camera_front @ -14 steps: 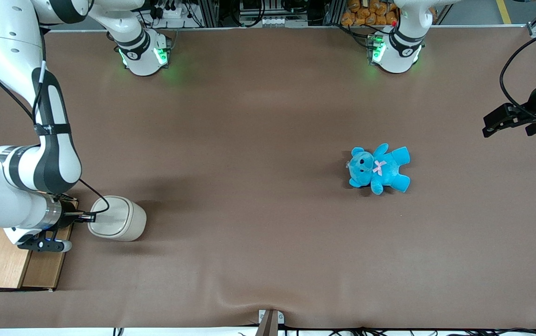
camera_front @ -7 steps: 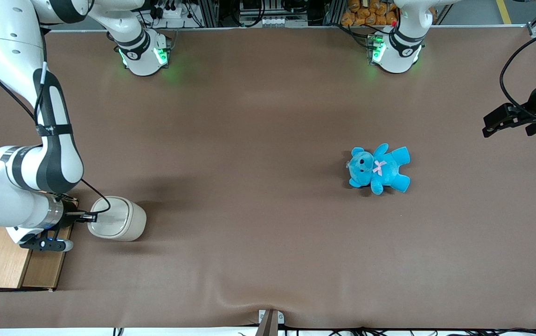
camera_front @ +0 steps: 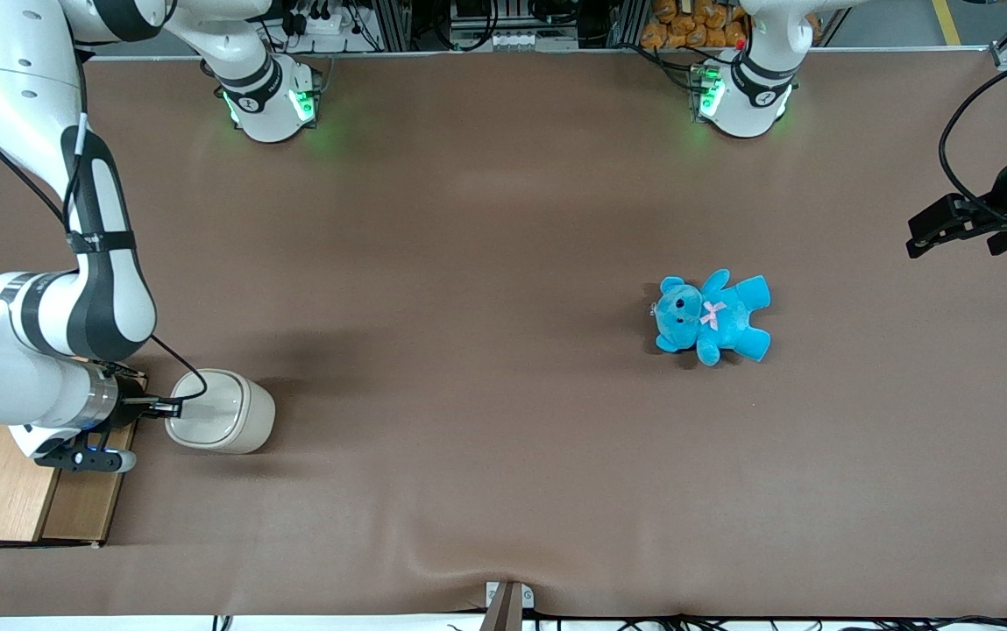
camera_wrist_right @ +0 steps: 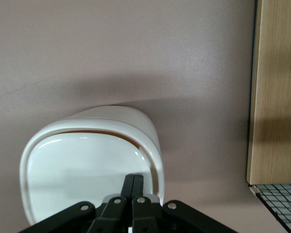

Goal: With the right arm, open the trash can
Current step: 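Lift the right gripper up away from the trash can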

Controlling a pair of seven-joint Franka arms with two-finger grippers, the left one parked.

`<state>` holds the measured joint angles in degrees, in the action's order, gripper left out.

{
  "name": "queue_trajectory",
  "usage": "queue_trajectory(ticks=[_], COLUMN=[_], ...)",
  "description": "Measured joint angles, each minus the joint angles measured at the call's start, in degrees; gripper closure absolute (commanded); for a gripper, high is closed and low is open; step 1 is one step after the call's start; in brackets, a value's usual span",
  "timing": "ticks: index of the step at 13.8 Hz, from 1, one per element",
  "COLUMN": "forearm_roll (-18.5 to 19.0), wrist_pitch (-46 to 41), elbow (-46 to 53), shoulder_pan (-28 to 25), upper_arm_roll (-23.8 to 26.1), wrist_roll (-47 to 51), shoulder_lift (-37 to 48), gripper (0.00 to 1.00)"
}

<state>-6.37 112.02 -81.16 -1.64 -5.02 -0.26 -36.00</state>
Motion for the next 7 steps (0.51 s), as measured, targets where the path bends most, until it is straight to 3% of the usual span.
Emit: queue_trajectory(ticks=[4,5,6,7], forearm_roll=[0.0,0.0,0.0,0.0], wrist_pitch=[-9.16,-10.95,-12.65,-14.19], elbow=[5.46,6.4,7.36,8.31], shoulder_pan=[-0.29,-0.32,-0.33,-0.32], upper_arm_roll=[0.17,0.2,0.21,0.2], wrist_roll=[0.0,0.0,0.01,0.14], shoulder_lift=[0.92,1.3,1.62,1.97], gripper=[1.0,0.93,0.72,0.43])
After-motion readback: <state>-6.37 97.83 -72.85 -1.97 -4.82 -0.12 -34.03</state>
